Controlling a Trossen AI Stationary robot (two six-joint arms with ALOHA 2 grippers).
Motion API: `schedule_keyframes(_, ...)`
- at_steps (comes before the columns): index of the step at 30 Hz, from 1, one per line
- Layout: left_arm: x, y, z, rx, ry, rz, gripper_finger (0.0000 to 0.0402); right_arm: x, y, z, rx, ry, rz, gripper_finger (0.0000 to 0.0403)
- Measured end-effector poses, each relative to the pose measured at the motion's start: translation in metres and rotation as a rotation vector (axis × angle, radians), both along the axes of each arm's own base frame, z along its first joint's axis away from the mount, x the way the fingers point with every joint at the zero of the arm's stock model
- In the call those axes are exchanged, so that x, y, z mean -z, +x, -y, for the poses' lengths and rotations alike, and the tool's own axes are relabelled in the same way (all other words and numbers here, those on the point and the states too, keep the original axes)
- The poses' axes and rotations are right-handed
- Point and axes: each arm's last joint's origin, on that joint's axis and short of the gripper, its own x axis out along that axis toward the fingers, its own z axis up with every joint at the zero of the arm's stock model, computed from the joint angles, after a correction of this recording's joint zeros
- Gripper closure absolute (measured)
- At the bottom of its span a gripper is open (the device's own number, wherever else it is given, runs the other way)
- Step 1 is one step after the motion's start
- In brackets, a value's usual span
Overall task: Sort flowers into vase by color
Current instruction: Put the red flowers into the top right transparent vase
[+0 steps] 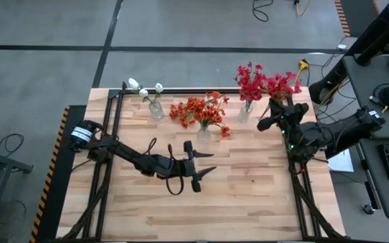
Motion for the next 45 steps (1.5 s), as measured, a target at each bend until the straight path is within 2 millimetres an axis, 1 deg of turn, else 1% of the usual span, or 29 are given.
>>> schedule_keyframes(6, 0.002, 0.0, 0.0, 0.001, 0.005, -0.024, 0.0202, -0.004, -0.006, 0.011, 0.057, -0.001, 0.009, 0.0381)
schedule_keyframes(8, 0.004, 0.0, 0.0, 0.0, -0.002, -0.035, 0.0202, -0.007, -0.007, 0.015, 0.037, 0.001, 0.035, 0.0381)
schedule_keyframes(13, 0.005, 0.0, -0.001, -0.001, -0.003, -0.046, 0.0202, -0.017, -0.009, 0.023, -0.079, -0.018, 0.13, 0.0381)
schedule_keyframes(19, 0.005, 0.0, -0.001, 0.001, -0.015, -0.043, 0.0202, -0.02, -0.009, 0.031, -0.058, -0.042, 0.133, 0.0381)
schedule_keyframes(26, 0.005, 0.001, -0.002, -0.001, -0.021, -0.041, 0.0202, -0.02, -0.007, 0.033, -0.092, -0.051, 0.141, 0.0381)
schedule_keyframes(32, -0.004, 0.005, 0.0, -0.003, -0.008, -0.023, 0.0202, -0.02, -0.007, 0.033, -0.088, -0.061, 0.121, 0.0381)
schedule_keyframes(37, -0.008, 0.008, -0.001, -0.01, -0.006, -0.017, 0.0202, -0.022, -0.009, 0.033, -0.084, -0.073, 0.107, 0.0381)
schedule_keyframes(40, -0.002, 0.017, -0.001, -0.041, -0.013, -0.014, 0.0202, -0.024, -0.013, 0.033, -0.087, -0.077, 0.121, 0.0381)
schedule_keyframes(45, 0.012, 0.043, 0.007, -0.069, 0.014, -0.034, 0.0202, -0.024, -0.014, 0.033, -0.091, -0.076, 0.13, 0.0381)
